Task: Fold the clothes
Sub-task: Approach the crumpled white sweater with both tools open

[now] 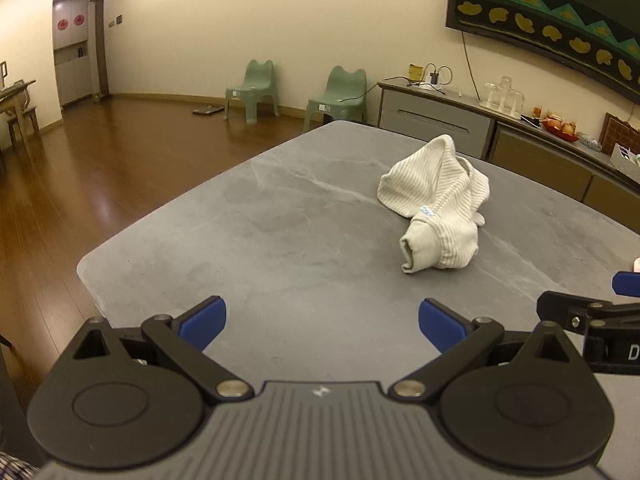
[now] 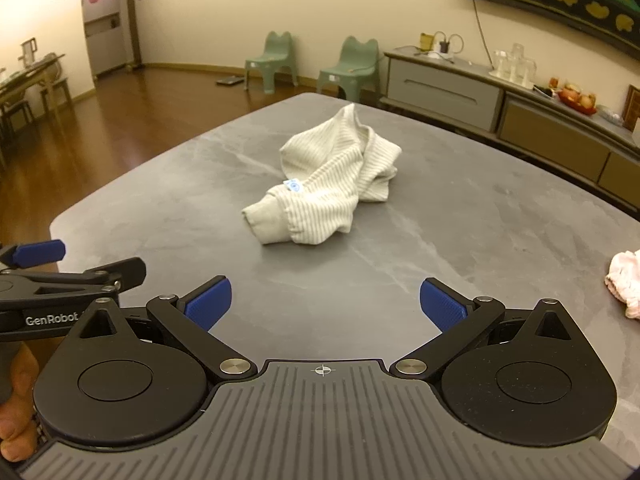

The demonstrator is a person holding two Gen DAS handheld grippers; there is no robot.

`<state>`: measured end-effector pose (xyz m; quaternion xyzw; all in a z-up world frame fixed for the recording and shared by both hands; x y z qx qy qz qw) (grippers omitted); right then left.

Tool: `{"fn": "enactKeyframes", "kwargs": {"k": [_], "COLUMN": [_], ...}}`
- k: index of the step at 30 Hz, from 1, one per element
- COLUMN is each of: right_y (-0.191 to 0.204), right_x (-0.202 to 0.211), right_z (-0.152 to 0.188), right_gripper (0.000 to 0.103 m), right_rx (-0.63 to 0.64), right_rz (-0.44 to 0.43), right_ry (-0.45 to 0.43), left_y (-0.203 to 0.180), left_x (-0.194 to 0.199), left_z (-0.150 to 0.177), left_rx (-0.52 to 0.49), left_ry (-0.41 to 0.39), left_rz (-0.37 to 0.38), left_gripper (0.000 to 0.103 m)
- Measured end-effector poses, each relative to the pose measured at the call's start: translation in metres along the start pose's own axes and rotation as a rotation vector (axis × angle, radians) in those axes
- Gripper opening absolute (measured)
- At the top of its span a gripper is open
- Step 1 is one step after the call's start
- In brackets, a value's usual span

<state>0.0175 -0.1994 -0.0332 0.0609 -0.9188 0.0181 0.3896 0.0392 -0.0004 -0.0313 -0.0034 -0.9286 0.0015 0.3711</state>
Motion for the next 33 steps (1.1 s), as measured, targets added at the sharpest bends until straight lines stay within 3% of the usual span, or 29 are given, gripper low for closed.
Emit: {"fn": "enactKeyframes", "kwargs": {"k": [11,14,21,24,26,27,29,31,33], "right_y": [0.007,0.014,0.018,0.019,0.019,0.019,0.02,0.021,0.021], "right_x": [-0.003,-0.003,-0.007,-0.008,-0.006,-0.005,-0.005,-0.005,-0.006], "right_z": [0.002,0.004,0.005,0.006,0.006,0.006,0.007,0.007,0.008], "right_gripper": [0.102,0.102,0.102,0.102,0.097,0.09,0.078,0.062,0.037], "right_rx": [0.042,0.05,0.07,0.075,0.073,0.073,0.082,0.094,0.105], "right_rz": [0.039,0.046,0.048,0.039,0.023,0.016,0.014,0.021,0.028], "right_ry": [-0.038,-0.052,-0.042,-0.043,-0.051,-0.054,-0.056,-0.056,-0.05], "left_y": [0.001,0.003,0.003,0.003,0.003,0.003,0.002,0.001,0.0], "left_x": [-0.003,-0.002,-0.001,0.0,0.0,0.0,0.001,0.001,0.002], "left_z": [0.007,0.009,0.012,0.014,0.015,0.015,0.016,0.016,0.016], "left_rx": [0.023,0.015,-0.007,-0.017,-0.017,-0.017,-0.021,-0.027,-0.032], "left_ry": [0.023,0.021,0.021,0.02,0.02,0.021,0.019,0.015,0.011], "left_rz": [0.092,0.098,0.099,0.099,0.097,0.095,0.094,0.095,0.095], "left_gripper": [0.103,0.094,0.09,0.075,0.054,0.049,0.02,0.005,0.001]}}
Point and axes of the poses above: each gripper's, at about its wrist camera, not at the fingertips, and x roughly against the way its jaws point, y to its left, z to its underside, the point moved 5 cm from there along -x, roughly the way its jaws point, and after that the axes turned 5 degrees about y, right-handed, at the moved point
